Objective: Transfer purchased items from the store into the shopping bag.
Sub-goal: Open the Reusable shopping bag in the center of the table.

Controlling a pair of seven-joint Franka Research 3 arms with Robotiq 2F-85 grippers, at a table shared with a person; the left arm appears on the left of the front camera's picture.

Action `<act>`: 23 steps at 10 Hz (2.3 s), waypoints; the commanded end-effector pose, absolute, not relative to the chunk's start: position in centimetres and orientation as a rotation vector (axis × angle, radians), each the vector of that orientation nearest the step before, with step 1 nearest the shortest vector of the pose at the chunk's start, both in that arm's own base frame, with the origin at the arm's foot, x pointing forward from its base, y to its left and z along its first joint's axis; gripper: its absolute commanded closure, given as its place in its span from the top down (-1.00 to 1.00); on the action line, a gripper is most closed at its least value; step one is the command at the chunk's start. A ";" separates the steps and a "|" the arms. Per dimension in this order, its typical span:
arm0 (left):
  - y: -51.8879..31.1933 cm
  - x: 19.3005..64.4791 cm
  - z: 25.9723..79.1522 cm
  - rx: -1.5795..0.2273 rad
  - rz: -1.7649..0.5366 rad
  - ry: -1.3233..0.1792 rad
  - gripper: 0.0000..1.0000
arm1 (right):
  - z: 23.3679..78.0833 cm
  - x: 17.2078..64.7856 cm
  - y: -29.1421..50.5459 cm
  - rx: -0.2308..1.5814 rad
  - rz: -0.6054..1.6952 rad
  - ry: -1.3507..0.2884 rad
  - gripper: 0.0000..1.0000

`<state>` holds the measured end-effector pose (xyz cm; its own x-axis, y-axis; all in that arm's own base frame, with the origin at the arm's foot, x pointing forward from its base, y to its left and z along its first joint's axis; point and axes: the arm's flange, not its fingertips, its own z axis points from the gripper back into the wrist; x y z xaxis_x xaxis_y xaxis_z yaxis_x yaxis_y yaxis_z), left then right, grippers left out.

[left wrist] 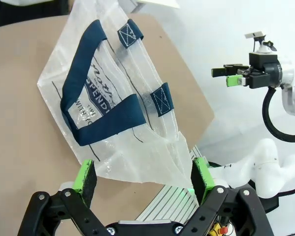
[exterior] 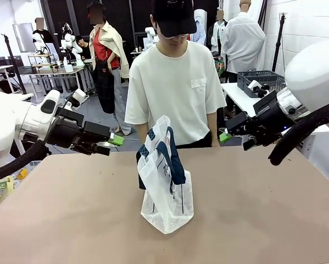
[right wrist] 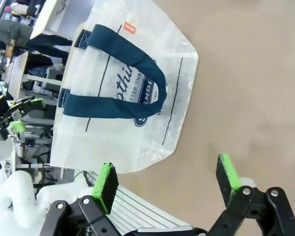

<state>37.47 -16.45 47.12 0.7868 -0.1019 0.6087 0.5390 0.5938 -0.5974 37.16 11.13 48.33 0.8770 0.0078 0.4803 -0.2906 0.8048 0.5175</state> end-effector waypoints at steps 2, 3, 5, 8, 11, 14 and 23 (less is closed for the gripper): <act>-16.5 37.5 47.1 -0.862 -0.396 -0.562 1.00 | 48.3 37.2 11.1 0.620 0.166 -0.481 1.00; -18.1 38.9 47.3 -0.860 -0.411 -0.564 1.00 | 48.8 37.4 13.2 0.612 0.189 -0.461 1.00; -23.4 42.7 48.9 -0.829 -0.484 -0.516 1.00 | 49.8 38.1 16.7 0.581 0.235 -0.429 1.00; -31.0 46.4 50.0 -0.703 -0.544 -0.509 1.00 | 50.4 38.4 22.6 0.532 0.298 -0.341 1.00; -31.7 49.5 50.0 -0.609 -0.534 -0.478 1.00 | 51.4 36.3 25.9 0.526 0.382 -0.321 1.00; -28.3 50.2 52.6 -0.651 -0.489 -0.570 1.00 | 51.1 35.6 25.9 0.506 0.425 -0.299 1.00; -28.6 52.9 48.1 -0.497 -0.449 -0.481 1.00 | 51.1 33.9 27.1 0.521 0.449 -0.287 1.00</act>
